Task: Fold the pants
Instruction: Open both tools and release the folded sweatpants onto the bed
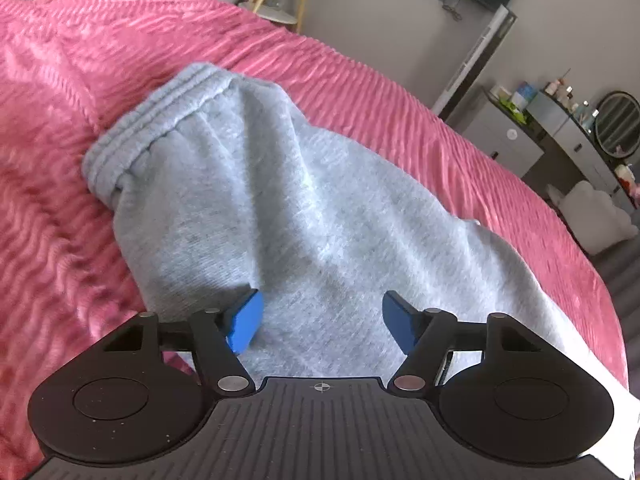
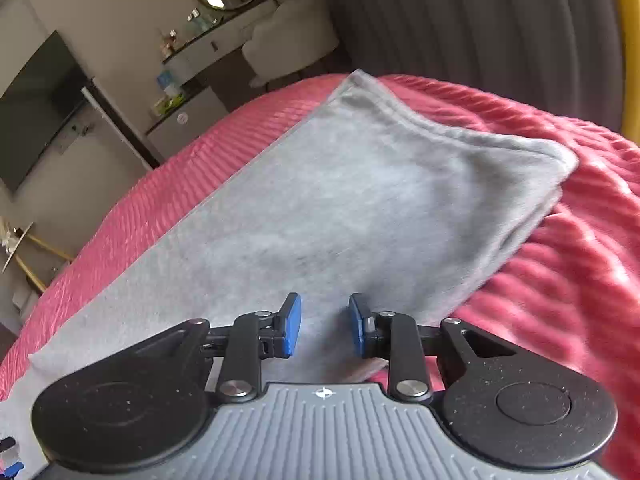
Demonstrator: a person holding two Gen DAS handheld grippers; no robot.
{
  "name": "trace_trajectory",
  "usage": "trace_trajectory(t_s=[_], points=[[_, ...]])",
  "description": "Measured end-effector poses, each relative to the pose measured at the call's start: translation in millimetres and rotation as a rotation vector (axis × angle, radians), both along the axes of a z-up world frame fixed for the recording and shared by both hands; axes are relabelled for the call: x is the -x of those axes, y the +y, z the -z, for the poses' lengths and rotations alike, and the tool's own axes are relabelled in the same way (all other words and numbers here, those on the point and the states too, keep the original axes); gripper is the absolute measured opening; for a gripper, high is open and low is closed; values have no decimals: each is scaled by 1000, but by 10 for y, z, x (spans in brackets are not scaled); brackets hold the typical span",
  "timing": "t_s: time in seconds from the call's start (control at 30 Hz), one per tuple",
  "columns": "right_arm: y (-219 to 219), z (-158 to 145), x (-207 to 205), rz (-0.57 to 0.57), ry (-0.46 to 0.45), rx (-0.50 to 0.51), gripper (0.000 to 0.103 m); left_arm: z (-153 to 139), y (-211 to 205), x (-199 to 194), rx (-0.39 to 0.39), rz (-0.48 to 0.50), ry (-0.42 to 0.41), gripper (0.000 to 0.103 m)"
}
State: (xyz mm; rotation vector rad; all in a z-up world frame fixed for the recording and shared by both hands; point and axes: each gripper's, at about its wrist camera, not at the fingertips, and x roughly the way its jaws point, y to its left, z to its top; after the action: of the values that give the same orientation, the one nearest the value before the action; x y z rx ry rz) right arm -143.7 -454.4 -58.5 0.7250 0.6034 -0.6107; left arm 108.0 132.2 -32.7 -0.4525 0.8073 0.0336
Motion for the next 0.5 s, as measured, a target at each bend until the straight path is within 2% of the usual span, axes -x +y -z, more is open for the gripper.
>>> trace_trajectory(t_s=[0.1,0.2,0.3,0.4,0.47,0.5], points=[[-80,-73,73,52,50,57,26,-97,-45,35,-67,-28,-22,76],[-135,-128,152,76,94,80,26,-223,-149,92,-98,-28,-34,78],[-23,-201,108,51,175,165,37,-351,-368,218,-74,48,-67,84],[56,-187,70,33,188,184,54,-338,-642,292,-12,147,-57,87],[98,-159,2,25,211,203,59,-247,-751,337,-9,157,-37,87],[134,-166,-21,13,225,221,67,-193,-783,359,-17,152,-30,87]])
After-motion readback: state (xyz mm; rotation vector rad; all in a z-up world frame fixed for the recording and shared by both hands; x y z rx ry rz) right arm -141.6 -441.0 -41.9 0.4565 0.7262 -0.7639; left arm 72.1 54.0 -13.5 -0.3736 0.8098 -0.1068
